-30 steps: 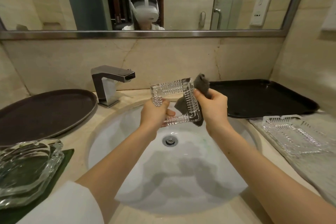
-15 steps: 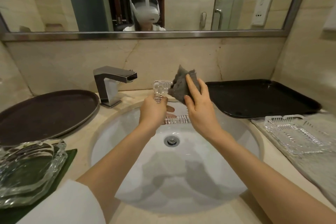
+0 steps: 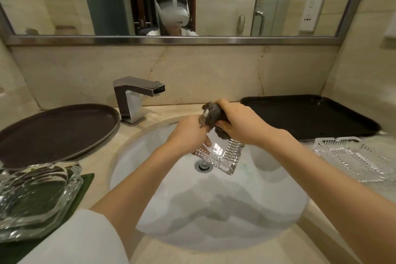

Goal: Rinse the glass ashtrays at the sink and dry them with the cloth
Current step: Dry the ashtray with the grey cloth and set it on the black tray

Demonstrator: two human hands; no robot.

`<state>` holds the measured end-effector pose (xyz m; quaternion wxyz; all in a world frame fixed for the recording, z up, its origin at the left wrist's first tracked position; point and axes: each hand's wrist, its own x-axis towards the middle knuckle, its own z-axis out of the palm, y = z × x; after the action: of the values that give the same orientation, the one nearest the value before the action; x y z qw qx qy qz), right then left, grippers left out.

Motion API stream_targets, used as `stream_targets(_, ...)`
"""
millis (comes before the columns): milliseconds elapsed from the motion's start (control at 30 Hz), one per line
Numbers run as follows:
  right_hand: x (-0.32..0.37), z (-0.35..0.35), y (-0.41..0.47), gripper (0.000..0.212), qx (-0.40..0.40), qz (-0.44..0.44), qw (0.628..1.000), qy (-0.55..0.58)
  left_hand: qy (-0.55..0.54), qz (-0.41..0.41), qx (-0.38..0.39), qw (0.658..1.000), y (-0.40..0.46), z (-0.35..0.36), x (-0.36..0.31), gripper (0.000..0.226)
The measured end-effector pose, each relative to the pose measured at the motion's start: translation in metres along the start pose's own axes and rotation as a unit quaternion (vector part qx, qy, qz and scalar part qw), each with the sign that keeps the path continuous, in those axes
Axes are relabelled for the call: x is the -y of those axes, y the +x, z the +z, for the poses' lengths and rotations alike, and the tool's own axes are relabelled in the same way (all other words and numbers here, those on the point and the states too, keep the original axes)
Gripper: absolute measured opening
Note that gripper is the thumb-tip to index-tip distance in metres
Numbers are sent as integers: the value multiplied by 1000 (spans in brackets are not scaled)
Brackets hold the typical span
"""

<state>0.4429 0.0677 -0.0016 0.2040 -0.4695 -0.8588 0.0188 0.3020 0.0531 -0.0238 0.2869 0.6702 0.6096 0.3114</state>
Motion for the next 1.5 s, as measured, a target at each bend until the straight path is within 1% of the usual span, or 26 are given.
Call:
stream_targets(67,-1,3,3,20,-15,-8,1000,-15,-12,1,-5,1000,-1,0,0,15)
stream_targets(133,-1,6,5,16,-48,-13,997,-55,-51,-13,-14,999,-3,3,-1,20)
stream_targets(233,1,9,7,22,-103,-16,987,-122,-63,-25,-30,997,-2,3,-1,22)
stream_targets(333,1,10,7,27,-118,-5,980,-161,-63,-27,-40,997,-2,3,-3,21)
stream_targets(400,-1,12,4,25,-120,5,983,-140,-49,-24,-44,998,-3,4,-4,18)
stream_targets(433,-3,13,1,21,-110,10,988,-104,-37,-19,-47,998,-4,4,-3,17)
stream_targets(500,-9,14,-5,7,-74,15,997,6,-10,-7,-60,998,-3,5,-1,15)
stream_targets(567,-13,12,-11,27,-42,24,996,79,6,-2,-66,998,-3,5,0,16)
stream_targets(600,-13,11,-12,31,-37,25,996,80,-3,-4,-59,998,-4,5,0,15)
stream_targets(633,-14,11,-12,27,-48,23,997,57,-20,-7,-50,999,-4,6,-2,14)
stream_targets(667,-14,11,-11,19,-71,19,997,20,-38,-12,-42,998,-5,7,-4,14)
stream_targets(700,-13,11,-10,15,-105,13,994,-22,-47,-14,-39,998,-5,7,-6,14)
stream_targets(767,-11,12,-8,21,-158,2,985,-62,-40,-8,-48,998,-4,7,-9,14)
stream_targets(833,-11,17,-8,22,-186,2,982,-30,-24,3,-69,997,-3,7,-8,16)
stream_targets(900,-13,26,-12,20,-192,40,979,51,-10,13,-95,995,-3,8,-5,17)
stream_targets(967,-10,30,-15,17,-209,102,955,186,-33,9,-131,991,-2,8,-2,18)
stream_targets(1033,-3,29,-15,19,-231,157,914,293,-68,9,-169,983,0,6,-2,18)
stream_targets(1100,8,25,-14,22,-241,188,868,391,-80,15,-212,974,1,6,-4,19)
stream_targets(1133,16,24,-14,21,-232,199,844,441,-85,11,-239,967,1,5,-6,20)
stream_targets(1200,25,25,-16,16,-187,217,806,518,-123,-1,-280,952,1,4,-7,22)
stream_targets(1233,28,26,-18,19,-158,228,789,549,-147,-10,-293,945,3,5,-4,21)
stream_targets(1300,30,25,-21,26,-120,242,738,618,-202,-32,-299,932,4,8,-1,16)
stream_targets(1367,29,24,-23,25,-124,240,686,675,-271,-48,-289,917,4,12,3,15)
stream_targets(1400,30,24,-24,22,-140,242,681,677,-297,-58,-280,911,3,15,4,15)
stream_targets(1433,30,24,-25,17,-163,249,697,652,-316,-64,-261,910,2,17,3,14)
stream_targets(1500,21,24,-26,22,-220,265,760,551,-316,-50,-202,926,1,18,0,10)
